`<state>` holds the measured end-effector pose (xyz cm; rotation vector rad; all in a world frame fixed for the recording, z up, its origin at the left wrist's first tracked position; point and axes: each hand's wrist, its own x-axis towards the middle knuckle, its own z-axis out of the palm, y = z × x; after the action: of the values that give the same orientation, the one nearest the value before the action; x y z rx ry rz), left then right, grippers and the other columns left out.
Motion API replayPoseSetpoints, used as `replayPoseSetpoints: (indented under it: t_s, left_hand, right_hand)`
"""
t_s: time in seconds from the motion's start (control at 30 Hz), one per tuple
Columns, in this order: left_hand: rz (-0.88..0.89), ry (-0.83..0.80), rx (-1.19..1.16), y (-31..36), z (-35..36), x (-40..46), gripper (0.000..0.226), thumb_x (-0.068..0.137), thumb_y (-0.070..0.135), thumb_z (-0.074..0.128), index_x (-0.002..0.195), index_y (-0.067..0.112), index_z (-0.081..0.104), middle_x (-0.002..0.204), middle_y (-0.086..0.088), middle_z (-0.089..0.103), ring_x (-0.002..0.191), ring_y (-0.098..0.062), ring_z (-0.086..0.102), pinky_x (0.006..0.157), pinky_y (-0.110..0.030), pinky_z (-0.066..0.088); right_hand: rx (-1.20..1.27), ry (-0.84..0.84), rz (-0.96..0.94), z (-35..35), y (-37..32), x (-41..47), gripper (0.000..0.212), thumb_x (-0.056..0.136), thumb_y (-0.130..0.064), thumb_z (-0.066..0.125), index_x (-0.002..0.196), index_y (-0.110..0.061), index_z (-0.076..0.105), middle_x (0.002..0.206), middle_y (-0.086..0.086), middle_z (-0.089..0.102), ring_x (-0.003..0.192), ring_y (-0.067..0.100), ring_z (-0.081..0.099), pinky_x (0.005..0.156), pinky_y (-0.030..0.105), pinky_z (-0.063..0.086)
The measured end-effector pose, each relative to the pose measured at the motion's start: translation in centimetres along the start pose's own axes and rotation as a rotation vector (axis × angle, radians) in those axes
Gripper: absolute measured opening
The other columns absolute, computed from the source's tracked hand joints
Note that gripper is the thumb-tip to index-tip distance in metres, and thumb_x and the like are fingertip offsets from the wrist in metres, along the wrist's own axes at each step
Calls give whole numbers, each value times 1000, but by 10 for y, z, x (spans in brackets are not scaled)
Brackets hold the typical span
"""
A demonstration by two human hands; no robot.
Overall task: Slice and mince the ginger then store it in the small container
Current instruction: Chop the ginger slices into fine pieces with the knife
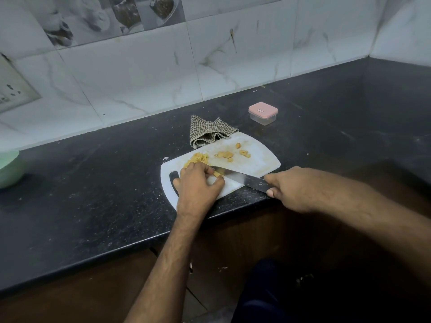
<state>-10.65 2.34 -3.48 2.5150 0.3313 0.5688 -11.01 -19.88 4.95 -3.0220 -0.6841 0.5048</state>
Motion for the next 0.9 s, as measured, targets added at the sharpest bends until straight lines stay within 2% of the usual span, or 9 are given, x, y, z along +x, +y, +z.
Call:
replayPoseSetpoints:
  t_s: [0.1, 0.2, 0.3, 0.4, 0.5, 0.6, 0.67, 0.77, 0.9]
  left_hand:
    - [2, 2, 5, 1, 1, 0, 18, 84, 43, 69, 89, 29, 59, 94, 14, 55, 98, -12, 47, 83, -35, 25]
    - [6, 4, 14, 2, 2, 1, 18, 84, 43, 68, 85, 28, 58, 92, 15, 54, 97, -13, 46, 84, -35, 26]
    - [13, 16, 13, 1, 3, 1, 19, 83, 44, 68, 82, 29, 58, 91, 14, 55, 96, -13, 47, 84, -37, 29]
    - [3, 15, 5, 1, 3, 2, 19, 83, 45, 68, 81, 29, 58, 91, 14, 56, 96, -12, 46, 84, -36, 28]
    - [-1, 8, 11, -1, 2, 2, 19, 83, 46, 68, 82, 29, 59, 92, 14, 57, 96, -12, 47, 84, -36, 27]
    - [-5, 4, -1, 1, 3, 2, 18, 83, 46, 68, 84, 29, 60, 94, 13, 58, 98, -13, 47, 86, -38, 29]
    - [-8, -1, -1, 2, 3, 3, 18, 83, 46, 68, 85, 30, 60, 95, 12, 58, 99, -13, 48, 89, -39, 31]
    - [-18, -1, -8, 0, 2, 2, 17, 83, 45, 69, 85, 30, 61, 94, 12, 58, 99, -14, 49, 84, -37, 28]
    - [-20, -10, -23, 0, 1, 2, 18, 81, 44, 71, 83, 30, 61, 93, 12, 57, 98, -14, 49, 80, -33, 25]
  right_hand:
    - [-105, 94, 11, 1, -8, -11, 17, 106, -34, 38, 118, -30, 49, 75, -5, 34, 83, 25, 47, 71, 34, 37]
    - [-185, 209, -14, 7, -26, -27, 29, 100, -11, 44, 124, -26, 47, 71, -3, 33, 88, 28, 59, 65, 37, 41]
    - [-159, 184, 21, 14, -43, -35, 47, 92, 6, 49, 130, -20, 41, 72, -2, 35, 79, 26, 54, 62, 39, 44]
    - [-190, 208, 27, 12, -40, -32, 50, 91, 7, 50, 132, -20, 40, 72, -2, 36, 74, 24, 50, 61, 39, 44]
    - [-246, 242, 16, 10, -31, -30, 37, 97, -1, 46, 126, -23, 43, 70, -3, 36, 62, 20, 38, 60, 38, 42]
    - [-228, 241, 18, 10, -24, -31, 22, 103, -13, 43, 120, -27, 46, 71, -4, 36, 69, 23, 42, 63, 37, 44]
    - [-192, 204, 32, 10, -22, -32, 20, 105, -15, 41, 119, -28, 46, 73, -4, 38, 73, 24, 45, 67, 38, 48]
    - [-192, 194, 45, 10, -24, -32, 22, 104, -15, 41, 121, -29, 46, 74, -3, 38, 74, 25, 46, 70, 40, 52]
    - [-335, 240, 39, 4, -27, -36, 41, 94, -1, 46, 128, -24, 44, 71, -3, 36, 72, 25, 50, 59, 36, 42]
